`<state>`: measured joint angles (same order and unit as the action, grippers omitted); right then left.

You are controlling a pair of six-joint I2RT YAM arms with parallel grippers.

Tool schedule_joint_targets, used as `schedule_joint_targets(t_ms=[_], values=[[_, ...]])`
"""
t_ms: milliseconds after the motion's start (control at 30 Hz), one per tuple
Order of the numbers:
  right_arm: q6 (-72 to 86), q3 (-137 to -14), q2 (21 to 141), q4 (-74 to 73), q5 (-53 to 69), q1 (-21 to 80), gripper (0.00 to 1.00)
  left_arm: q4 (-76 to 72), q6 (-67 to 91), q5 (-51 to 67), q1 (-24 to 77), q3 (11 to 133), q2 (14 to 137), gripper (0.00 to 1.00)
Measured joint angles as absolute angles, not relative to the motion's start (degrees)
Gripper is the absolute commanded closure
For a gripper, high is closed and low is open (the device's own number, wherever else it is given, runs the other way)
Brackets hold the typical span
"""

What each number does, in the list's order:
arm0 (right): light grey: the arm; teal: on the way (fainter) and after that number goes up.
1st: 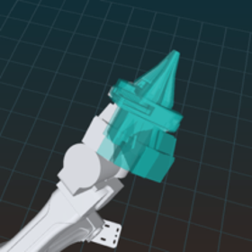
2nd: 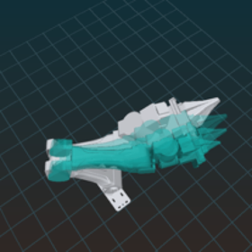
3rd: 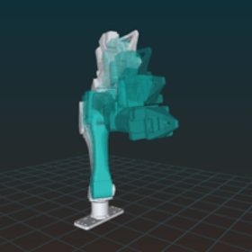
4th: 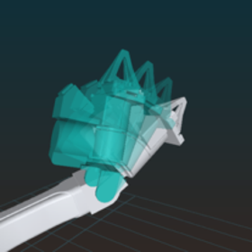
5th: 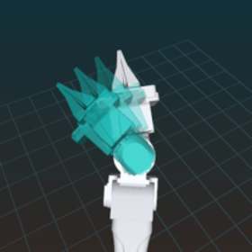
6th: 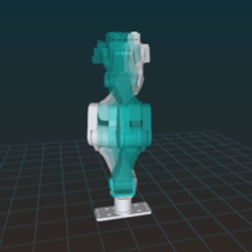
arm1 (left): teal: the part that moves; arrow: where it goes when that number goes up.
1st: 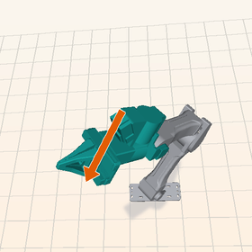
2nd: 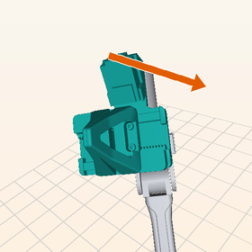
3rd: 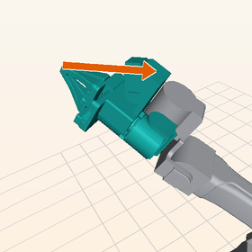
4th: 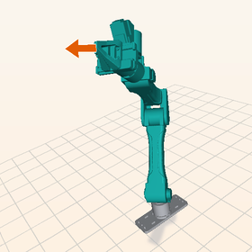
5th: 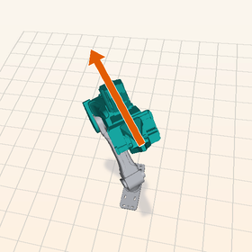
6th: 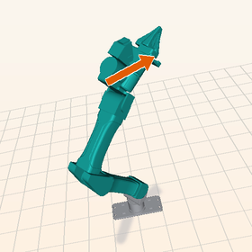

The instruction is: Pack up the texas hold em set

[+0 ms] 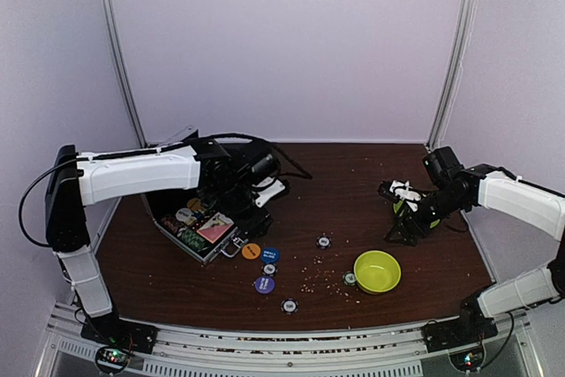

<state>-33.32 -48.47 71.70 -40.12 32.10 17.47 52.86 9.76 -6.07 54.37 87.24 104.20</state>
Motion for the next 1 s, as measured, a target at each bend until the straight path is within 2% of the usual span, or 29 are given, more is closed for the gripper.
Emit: schedule_joint_targets(t_ms=[433,1000], values=[[-33.3,-48.5,71.7,-40.3,32.1,18.0,0.17,55.4,15.1,-3.0,55.9,97.4,120.7,0.44],[-33.3,-48.5,71.7,-40.3,32.1,18.0,0.17,57.1,19.2,-3.8,55.9,98.5,125.1,0.44]])
